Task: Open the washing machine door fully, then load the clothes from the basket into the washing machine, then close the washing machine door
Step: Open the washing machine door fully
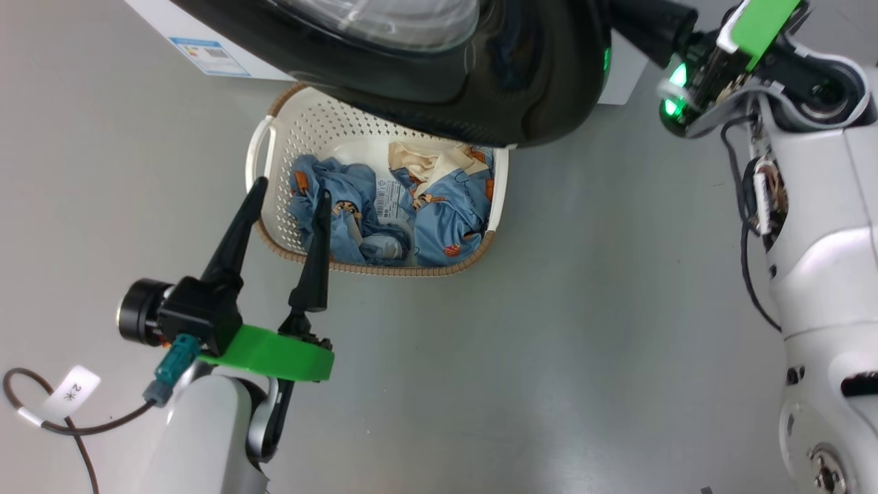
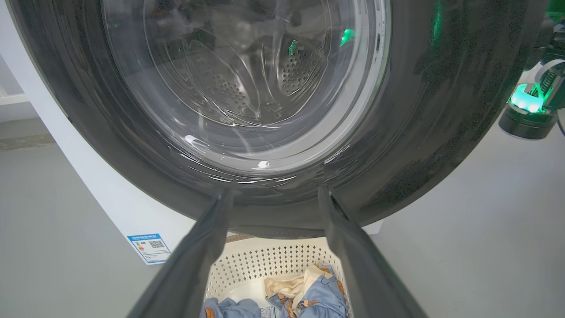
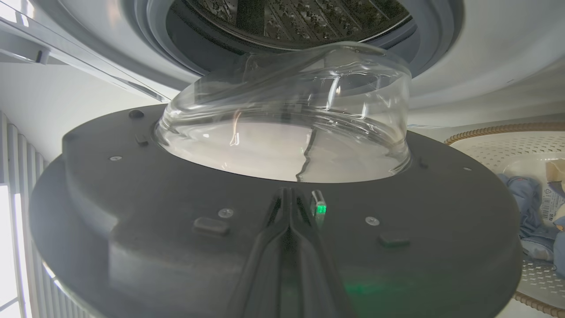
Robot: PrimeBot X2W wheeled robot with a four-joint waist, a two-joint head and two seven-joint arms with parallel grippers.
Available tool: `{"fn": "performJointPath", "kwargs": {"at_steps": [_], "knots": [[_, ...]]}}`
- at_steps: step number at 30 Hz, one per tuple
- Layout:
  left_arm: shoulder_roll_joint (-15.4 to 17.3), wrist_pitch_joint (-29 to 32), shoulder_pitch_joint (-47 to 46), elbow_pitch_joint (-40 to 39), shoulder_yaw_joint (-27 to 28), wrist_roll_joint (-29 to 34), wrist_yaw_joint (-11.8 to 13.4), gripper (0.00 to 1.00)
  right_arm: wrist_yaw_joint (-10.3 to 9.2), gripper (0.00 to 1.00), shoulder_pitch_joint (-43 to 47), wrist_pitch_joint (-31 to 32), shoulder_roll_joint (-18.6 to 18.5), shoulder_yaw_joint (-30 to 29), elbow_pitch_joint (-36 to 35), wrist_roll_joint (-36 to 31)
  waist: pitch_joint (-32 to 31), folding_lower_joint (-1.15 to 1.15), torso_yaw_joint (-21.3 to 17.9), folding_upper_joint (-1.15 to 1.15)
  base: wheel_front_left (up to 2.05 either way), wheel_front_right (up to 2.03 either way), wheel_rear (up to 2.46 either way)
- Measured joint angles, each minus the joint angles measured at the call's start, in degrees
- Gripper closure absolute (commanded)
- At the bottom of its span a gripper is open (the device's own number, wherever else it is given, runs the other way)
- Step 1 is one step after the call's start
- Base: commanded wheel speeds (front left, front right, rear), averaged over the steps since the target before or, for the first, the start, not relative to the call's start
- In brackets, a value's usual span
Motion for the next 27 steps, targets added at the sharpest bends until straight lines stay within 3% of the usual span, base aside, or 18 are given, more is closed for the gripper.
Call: {"fn": "performJointPath", "kwargs": {"at_steps": [11,27], "knots": [[0.01,0.00,0.40,0.71,-0.27,0.01,0.00,0.00,0.00,1.00,9.28,-0.34,1.00,4.60,-8.31,1.24,-2.35,0.00,0.21,0.00,0.00,0.00,0.00],[0.09,0.00,5.53,3.21,-1.94,0.22,-0.02,0.00,0.00,1.00,21.20,-10.15,1.24,21.08,-10.24,12.22,-10.18,0.00,0.13,0.00,0.00,0.00,0.00]]}}
